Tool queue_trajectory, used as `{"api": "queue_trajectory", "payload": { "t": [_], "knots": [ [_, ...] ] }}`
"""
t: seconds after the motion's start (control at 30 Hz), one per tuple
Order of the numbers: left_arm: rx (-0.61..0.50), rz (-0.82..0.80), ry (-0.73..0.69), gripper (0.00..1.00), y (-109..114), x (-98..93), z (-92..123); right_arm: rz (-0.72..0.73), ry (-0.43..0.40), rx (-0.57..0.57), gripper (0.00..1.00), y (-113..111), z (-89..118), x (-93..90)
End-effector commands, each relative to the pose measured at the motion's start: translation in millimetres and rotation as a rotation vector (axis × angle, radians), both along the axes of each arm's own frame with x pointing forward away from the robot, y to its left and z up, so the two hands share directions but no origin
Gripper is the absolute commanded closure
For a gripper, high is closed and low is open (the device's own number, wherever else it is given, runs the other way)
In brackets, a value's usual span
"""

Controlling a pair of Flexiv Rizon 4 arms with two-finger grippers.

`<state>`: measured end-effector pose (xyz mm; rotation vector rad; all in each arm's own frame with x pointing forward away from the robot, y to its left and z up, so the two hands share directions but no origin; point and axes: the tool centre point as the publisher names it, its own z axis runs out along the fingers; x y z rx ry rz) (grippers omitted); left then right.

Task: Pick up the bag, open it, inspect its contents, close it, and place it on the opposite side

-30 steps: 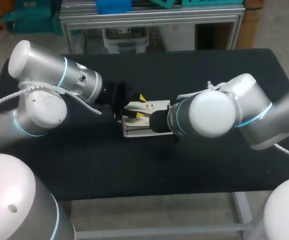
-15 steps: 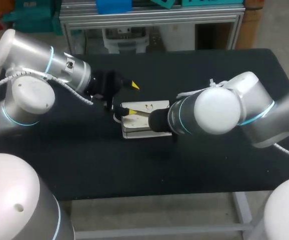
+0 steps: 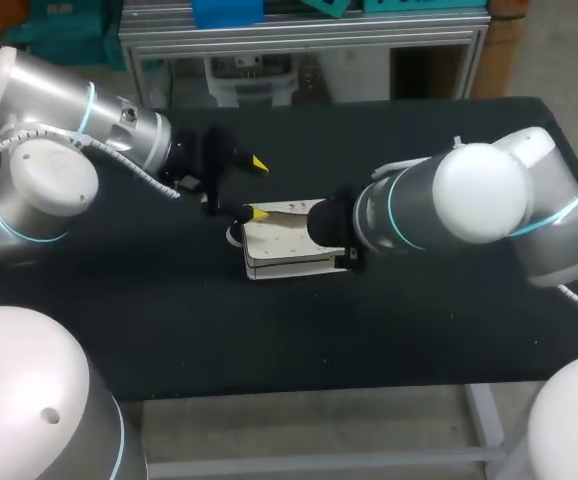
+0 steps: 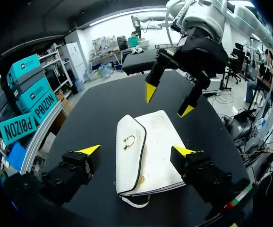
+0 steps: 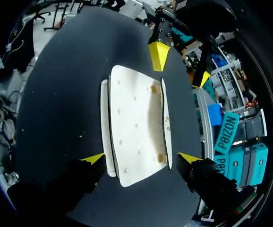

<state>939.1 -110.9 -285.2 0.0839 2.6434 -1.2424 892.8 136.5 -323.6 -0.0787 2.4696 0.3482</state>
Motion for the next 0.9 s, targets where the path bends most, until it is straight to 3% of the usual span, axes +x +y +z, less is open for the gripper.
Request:
{"api": "queue_trajectory", "payload": {
  "t": [0.03,0.2,0.53,0.9],
  "knots": [
    [0.004,0.015,0.026,0.0,8,-4.5,11,-0.009,0.017,0.015,0.0,-10,21,3.2],
    [0.035,0.024,-0.001,0.0,7,-11.1,13,-0.022,0.018,0.01,0.0,-10,27,7.0],
    [0.032,-0.024,-0.096,0.0,-5,-6.5,6,0.059,-0.089,-0.014,0.0,-1,1,-1.7],
    [0.09,0.007,-0.104,0.0,-10,3.2,-4,0.039,-0.08,-0.006,0.0,-7,-10,2.1]
  ]
}}
